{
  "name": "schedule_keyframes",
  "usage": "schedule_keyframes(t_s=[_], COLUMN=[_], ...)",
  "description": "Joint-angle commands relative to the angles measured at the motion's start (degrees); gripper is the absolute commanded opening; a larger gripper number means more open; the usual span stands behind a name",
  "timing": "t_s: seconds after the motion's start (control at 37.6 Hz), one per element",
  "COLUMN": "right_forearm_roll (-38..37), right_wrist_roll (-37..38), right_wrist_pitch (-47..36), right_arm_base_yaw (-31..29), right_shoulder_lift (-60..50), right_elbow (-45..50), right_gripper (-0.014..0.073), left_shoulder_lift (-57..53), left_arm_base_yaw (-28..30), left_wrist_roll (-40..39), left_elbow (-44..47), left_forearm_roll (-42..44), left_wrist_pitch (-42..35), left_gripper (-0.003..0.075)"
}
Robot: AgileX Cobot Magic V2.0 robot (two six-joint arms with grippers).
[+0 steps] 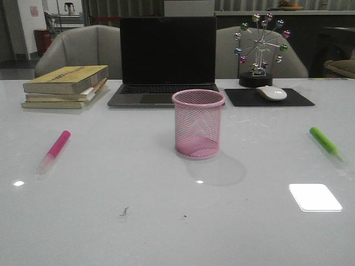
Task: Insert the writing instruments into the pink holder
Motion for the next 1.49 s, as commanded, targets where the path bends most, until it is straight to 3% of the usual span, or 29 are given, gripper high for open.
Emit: schedule_keyframes(t_s=[0.0,0.74,1.3,1.46], right_forearm_roll=[0.2,0.1,0.3,0.3], right_wrist_roll=[-0.3,-0.3,-0.3,-0.3], right_wrist_pitch=[-4.7,-5.3,-7.9,-13.7], right_arm_base_yaw=[-0.2,-0.2,-0.2,-0.2], right_shoulder_lift=[-0.8,-0.8,-0.8,-0.8], right_elbow=[0.0,0.0,0.0,0.0], right_gripper=[0.0021,0.0021,0.0021,0.0021], left_shoulder_lift=[-1.1,-1.1,-1.1,-1.1], left_arm_base_yaw=[-0.3,-0.3,-0.3,-0.3], left_wrist_roll=[-0.6,-0.6,-0.6,-0.6], left_elbow=[0.2,0.2,-1.0,-3.2], left_forearm_roll=[-0.3,-0.3,-0.3,-0.3], left_wrist_pitch=[-5.2,-5.6,-22.1,-22.6], left_gripper=[0.0099,0.0099,0.0099,0.0099])
